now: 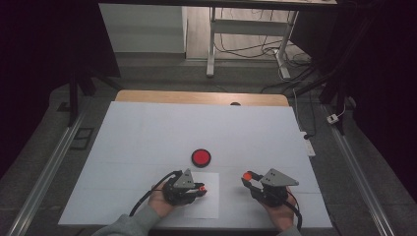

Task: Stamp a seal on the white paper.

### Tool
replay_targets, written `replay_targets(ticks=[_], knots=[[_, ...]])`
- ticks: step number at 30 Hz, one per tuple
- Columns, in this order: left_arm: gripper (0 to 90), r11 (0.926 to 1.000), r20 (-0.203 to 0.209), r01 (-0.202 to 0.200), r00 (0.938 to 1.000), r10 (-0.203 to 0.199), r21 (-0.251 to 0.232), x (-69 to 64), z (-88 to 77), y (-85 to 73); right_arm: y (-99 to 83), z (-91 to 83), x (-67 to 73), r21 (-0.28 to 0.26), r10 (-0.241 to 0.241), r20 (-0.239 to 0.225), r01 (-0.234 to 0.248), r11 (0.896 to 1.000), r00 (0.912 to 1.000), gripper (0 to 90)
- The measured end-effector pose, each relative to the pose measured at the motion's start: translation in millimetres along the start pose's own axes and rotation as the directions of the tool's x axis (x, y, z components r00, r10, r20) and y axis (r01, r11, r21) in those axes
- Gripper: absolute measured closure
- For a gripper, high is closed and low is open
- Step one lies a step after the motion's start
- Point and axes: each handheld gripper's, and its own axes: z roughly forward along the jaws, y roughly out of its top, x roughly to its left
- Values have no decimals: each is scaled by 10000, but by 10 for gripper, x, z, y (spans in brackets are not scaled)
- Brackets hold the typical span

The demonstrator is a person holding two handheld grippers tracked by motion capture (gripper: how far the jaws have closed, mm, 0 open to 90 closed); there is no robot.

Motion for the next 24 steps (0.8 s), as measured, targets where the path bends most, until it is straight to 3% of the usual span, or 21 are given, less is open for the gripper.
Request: replay_targets(ticks=[24], knots=[[727,9998,-78,-60,10000,59,-168,-15,4,-27,4,-5,9,10,-14,31,14,10000,10000,632]])
